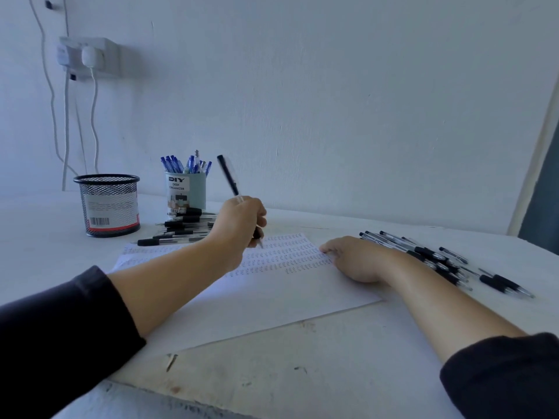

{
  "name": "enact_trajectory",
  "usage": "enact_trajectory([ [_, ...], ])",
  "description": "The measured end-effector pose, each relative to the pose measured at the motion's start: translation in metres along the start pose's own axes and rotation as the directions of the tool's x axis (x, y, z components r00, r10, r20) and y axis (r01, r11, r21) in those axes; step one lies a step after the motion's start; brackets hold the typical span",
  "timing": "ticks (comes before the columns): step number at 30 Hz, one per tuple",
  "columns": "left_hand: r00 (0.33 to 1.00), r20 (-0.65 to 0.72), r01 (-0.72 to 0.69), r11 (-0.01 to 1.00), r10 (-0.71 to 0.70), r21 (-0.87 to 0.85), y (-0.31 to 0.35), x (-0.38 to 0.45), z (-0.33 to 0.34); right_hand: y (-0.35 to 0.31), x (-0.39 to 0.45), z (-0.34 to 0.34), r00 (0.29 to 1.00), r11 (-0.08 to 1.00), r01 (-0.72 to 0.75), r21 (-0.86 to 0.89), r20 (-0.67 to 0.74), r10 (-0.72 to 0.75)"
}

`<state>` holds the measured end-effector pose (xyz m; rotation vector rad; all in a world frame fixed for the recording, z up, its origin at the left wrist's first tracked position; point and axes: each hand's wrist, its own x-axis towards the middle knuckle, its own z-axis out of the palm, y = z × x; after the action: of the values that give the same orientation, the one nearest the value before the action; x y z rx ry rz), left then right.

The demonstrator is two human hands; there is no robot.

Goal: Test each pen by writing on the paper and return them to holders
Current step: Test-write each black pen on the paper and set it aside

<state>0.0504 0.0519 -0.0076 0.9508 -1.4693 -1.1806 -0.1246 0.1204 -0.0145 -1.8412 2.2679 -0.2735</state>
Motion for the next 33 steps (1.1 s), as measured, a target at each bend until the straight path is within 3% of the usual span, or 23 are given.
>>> enact_trajectory([
  [7, 0.999, 0.006, -0.038, 0.999, 0.039, -0.038, -0.0018, 0.0031, -0.0011, -0.0009, -0.0026, -0.0002, 1.000, 1.000, 0.023, 0.006, -0.003, -0.023],
  [13, 1.000, -0.006, 0.019, 0.990, -0.020, -0.140, 0.0019, -0.0010, -0.0030, -0.0021, -0.0033, -0.0006, 1.000, 1.000, 0.023, 0.008, 0.000, -0.023],
  [29, 0.997, -0.067, 0.026, 0.993, -0.034, -0.113, 0.0000, -0.0019, 0.0035, -0.0005, -0.0011, 0.0011, 1.000, 0.999, 0.026, 0.028, -0.014, -0.025],
  [33, 0.991, -0.133, 0.034, 0.999, -0.032, 0.010, -0.0011, -0.0003, 0.0023, -0.0018, -0.0032, 0.0013, 0.998, 0.994, 0.028, 0.106, -0.065, -0.021],
])
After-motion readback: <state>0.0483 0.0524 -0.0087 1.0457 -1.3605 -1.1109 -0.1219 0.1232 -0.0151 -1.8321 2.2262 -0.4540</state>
